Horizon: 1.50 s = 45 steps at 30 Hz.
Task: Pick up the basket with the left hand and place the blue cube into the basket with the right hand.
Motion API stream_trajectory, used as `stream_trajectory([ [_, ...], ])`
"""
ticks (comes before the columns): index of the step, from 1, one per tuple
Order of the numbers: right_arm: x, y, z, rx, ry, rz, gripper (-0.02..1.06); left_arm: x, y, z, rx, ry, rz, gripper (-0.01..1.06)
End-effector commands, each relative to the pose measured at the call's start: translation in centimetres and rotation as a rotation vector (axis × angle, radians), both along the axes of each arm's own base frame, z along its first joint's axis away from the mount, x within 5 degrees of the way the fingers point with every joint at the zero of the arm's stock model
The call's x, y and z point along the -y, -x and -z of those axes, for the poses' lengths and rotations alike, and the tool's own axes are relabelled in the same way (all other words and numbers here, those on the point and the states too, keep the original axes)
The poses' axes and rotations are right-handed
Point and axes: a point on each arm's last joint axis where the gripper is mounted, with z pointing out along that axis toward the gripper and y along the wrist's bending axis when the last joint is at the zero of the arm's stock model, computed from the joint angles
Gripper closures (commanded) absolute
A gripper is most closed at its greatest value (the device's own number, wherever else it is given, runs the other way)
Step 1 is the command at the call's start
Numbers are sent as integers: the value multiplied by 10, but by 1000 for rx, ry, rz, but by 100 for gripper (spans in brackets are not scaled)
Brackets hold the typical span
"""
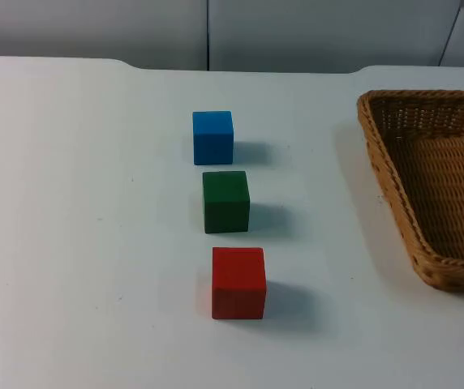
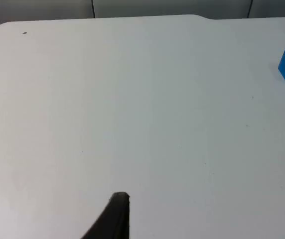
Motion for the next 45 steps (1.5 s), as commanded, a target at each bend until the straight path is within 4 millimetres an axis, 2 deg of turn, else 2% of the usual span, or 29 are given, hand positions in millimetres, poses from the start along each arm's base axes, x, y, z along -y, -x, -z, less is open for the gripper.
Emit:
stream_trajectory([
  [1,0,-1,1,5,-1,1,4,0,-1,1,2,9,2,0],
  [13,0,-1,1,5,-1,1,4,0,-13,-4,-43,9,2,0],
  [18,0,-1,1,5,-1,1,4,0,-15,-33,67,9,1,0],
  [19,0,-1,1,5,-1,1,4,0,-15,-33,67,9,1,0],
  [23,0,-1,1,5,-1,1,4,0,-19,-65,150,4,-3,0],
  [24,0,-1,1,5,-1,1,4,0,-19,-65,150,4,-3,0],
  [28,0,-1,1,5,-1,1,4,0,-33,-100,218,5,-4,0],
  [29,0,-1,1,5,-1,1,4,0,-33,-100,218,5,-4,0],
  [33,0,-1,1,5,-1,1,4,3,-60,-127,204,20,28,0],
  [34,0,-1,1,5,-1,1,4,3,-60,-127,204,20,28,0],
  [37,0,-1,1,5,-1,1,4,9,-84,-138,177,51,90,0],
  [38,0,-1,1,5,-1,1,4,12,-92,-140,163,62,119,0],
  [39,0,-1,1,5,-1,1,4,12,-92,-140,163,62,119,0],
  [44,0,-1,1,5,-1,1,4,29,-137,-138,111,127,294,0],
  [45,0,-1,1,5,-1,1,4,29,-137,-138,111,127,294,0],
])
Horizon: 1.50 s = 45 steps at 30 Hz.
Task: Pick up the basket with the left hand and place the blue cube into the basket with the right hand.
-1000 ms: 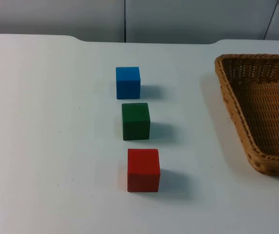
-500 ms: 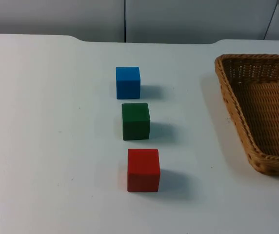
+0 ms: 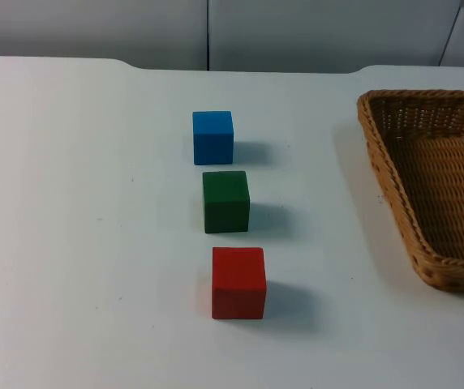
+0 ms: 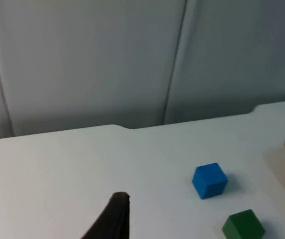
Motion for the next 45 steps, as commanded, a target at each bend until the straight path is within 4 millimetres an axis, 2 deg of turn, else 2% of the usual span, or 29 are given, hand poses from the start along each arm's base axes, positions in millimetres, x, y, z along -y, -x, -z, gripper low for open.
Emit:
stream_trajectory([
  [1,0,-1,1,5,-1,1,4,6,-13,-1,6,43,56,0],
  [4,0,-1,1,5,-1,1,4,14,-40,8,-40,90,144,0],
  [5,0,-1,1,5,-1,1,4,14,-40,8,-40,90,144,0],
  [7,0,-1,1,5,-1,1,4,21,-64,19,-81,139,205,0],
  [10,0,-1,1,5,-1,1,4,28,-89,31,-125,216,266,0],
  [11,0,-1,1,5,-1,1,4,28,-89,31,-125,216,266,0],
  [15,0,-1,1,5,-1,1,4,43,-117,55,-207,251,322,0],
  [16,0,-1,1,5,-1,1,4,43,-117,55,-207,251,322,0],
  [19,0,-1,1,5,-1,1,4,63,-135,75,-253,237,340,0],
  [20,0,-1,1,5,-1,1,4,63,-135,75,-253,237,340,0],
  [24,0,-1,1,5,-1,1,4,97,-158,103,-299,191,368,0],
  [25,0,-1,1,5,-1,1,4,97,-158,103,-299,191,368,0],
  [27,0,-1,1,5,-1,1,4,119,-173,111,-326,188,406,0],
  [28,0,-1,1,5,-1,1,4,119,-173,111,-326,188,406,0],
  [32,0,-1,1,5,-1,1,4,156,-197,122,-353,176,474,0],
  [33,0,-1,1,5,-1,1,4,156,-197,122,-353,176,474,0],
  [36,0,-1,1,5,-1,1,4,192,-216,133,-359,164,532,0],
  [37,0,-1,1,5,-1,1,4,192,-216,133,-359,164,532,0],
  [41,0,-1,1,5,-1,1,4,229,-235,148,-387,174,566,0],
  [42,0,-1,1,5,-1,1,4,229,-235,148,-387,174,566,0],
  [45,0,-1,1,5,-1,1,4,258,-248,169,-428,161,580,0],
])
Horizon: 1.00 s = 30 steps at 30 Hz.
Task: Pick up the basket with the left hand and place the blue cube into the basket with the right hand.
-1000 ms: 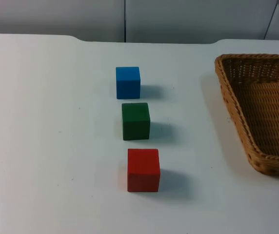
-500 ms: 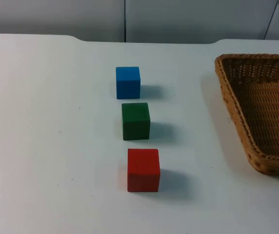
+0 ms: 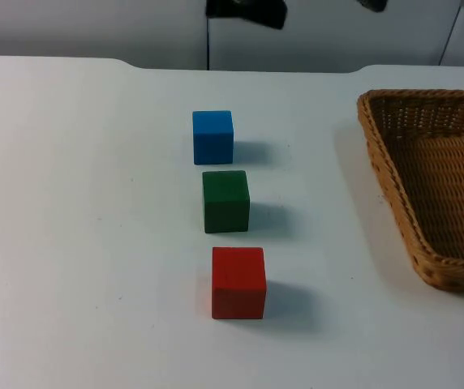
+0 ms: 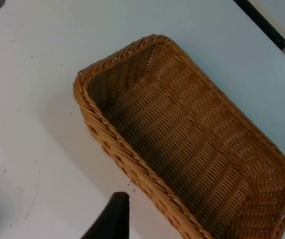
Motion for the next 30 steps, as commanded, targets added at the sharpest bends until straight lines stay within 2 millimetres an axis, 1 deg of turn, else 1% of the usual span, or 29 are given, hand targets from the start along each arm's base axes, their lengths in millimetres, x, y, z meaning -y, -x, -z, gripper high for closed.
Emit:
stream_trajectory([
  [1,0,-1,1,5,-1,1,4,25,-9,16,-39,-12,3,0],
  [2,0,-1,1,5,-1,1,4,25,-9,16,-39,-12,3,0],
  [5,0,-1,1,5,-1,1,4,44,-18,40,-84,-53,9,0],
  [6,0,-1,1,5,-1,1,4,51,-19,44,-92,-64,15,0],
  [7,0,-1,1,5,-1,1,4,51,-19,44,-92,-64,15,0],
  [8,0,-1,1,5,-1,1,4,57,-22,52,-92,-83,20,0],
  [9,0,-1,1,5,-1,1,4,65,-26,64,-105,-107,19,0],
  [11,0,-1,1,5,-1,1,4,74,-30,78,-134,-136,13,0],
  [12,0,-1,1,5,-1,1,4,74,-30,78,-134,-136,13,0],
  [14,0,-1,1,5,-1,1,4,83,-33,93,-181,-141,11,0],
  [16,0,-1,1,5,-1,1,4,91,-36,101,-204,-141,28,0],
  [17,0,-1,1,5,-1,1,4,91,-36,101,-204,-141,28,0],
  [21,0,-1,1,5,-1,1,4,103,-39,118,-221,-161,28,0],
  [26,0,-1,1,5,-1,1,4,108,-41,127,-226,-167,19,0],
  [30,0,-1,1,5,-1,1,4,114,-41,139,-239,-169,17,0],
])
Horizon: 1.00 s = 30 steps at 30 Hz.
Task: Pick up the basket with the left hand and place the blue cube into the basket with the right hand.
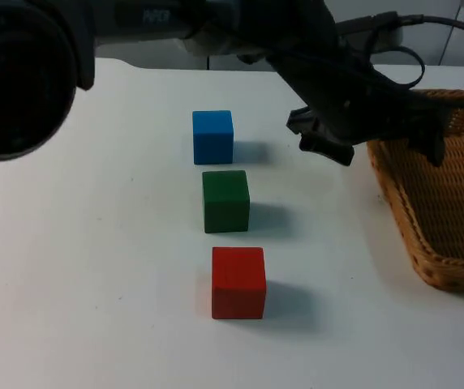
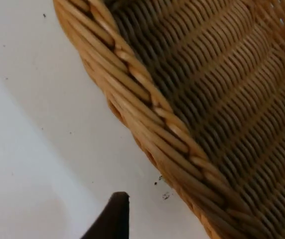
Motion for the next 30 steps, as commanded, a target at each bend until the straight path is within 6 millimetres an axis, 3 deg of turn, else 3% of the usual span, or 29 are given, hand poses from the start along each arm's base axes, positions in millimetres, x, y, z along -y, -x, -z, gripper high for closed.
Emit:
stream_trajectory([
  [1,0,-1,2,3,-1,1,4,6,3,1,-5,2,5,0],
  [6,0,-1,2,3,-1,1,4,17,10,12,-5,-1,19,0],
  [22,0,-1,2,4,-5,3,4,23,14,33,-26,-4,-11,3],
  [25,0,-1,2,4,-5,3,4,23,13,33,-36,1,-30,9],
  [27,0,-1,2,4,-5,3,4,24,13,34,-50,7,-53,24],
  [29,0,-1,2,4,-3,4,4,24,13,34,-52,8,-55,46],
  [30,0,-1,2,4,-3,4,4,24,13,34,-52,8,-55,46],
])
